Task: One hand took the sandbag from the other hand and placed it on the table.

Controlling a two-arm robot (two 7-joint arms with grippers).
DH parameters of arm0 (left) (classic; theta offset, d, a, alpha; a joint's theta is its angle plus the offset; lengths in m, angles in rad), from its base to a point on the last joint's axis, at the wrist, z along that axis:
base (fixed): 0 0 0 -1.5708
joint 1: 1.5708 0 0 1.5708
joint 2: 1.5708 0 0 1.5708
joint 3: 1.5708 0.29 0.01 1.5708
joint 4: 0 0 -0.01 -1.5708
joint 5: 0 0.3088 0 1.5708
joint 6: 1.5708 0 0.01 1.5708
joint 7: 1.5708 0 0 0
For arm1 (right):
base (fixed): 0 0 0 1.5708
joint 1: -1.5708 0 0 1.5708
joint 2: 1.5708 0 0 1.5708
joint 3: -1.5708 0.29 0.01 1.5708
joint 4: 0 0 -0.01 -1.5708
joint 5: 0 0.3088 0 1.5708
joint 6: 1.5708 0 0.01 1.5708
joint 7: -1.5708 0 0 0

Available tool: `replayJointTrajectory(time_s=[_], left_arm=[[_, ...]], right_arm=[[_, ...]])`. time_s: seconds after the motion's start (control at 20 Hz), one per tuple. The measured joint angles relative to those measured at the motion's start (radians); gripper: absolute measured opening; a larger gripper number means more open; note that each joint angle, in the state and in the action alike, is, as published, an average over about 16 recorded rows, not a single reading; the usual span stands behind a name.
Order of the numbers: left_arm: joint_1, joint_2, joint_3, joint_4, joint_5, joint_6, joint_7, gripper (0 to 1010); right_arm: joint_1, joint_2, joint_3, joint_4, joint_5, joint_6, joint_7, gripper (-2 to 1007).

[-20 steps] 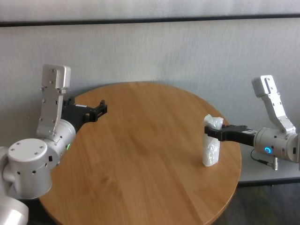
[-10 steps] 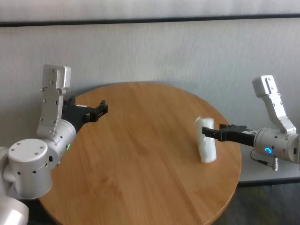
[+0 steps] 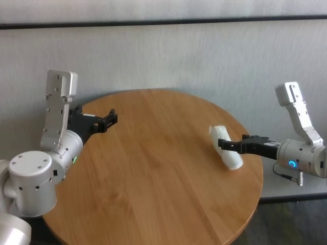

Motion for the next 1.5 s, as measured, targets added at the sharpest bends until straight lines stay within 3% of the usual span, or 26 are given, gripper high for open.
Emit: replayJointTrajectory(time_s=[0.45, 0.8, 1.2, 1.5], left_arm=[[0.000, 0.000, 0.001, 0.000, 0.000, -0.001, -0.001, 1002], [-0.001, -0.004, -0.003, 0.001, 0.004, 0.003, -0.002, 1002], [0.015, -0.022, -0.031, -0.011, 0.014, 0.032, 0.021, 1002], [0.035, -0.033, -0.053, -0.032, 0.023, 0.051, 0.029, 1002]], right_arm=[[-0.002, 0.000, 0.000, -0.006, -0.006, -0.009, 0.002, 1005], [0.009, -0.017, -0.009, -0.030, -0.048, -0.056, 0.014, 1005], [0.042, -0.070, -0.041, -0.059, -0.123, -0.120, 0.048, 1005], [0.066, -0.124, -0.072, -0.067, -0.166, -0.137, 0.073, 1005]])
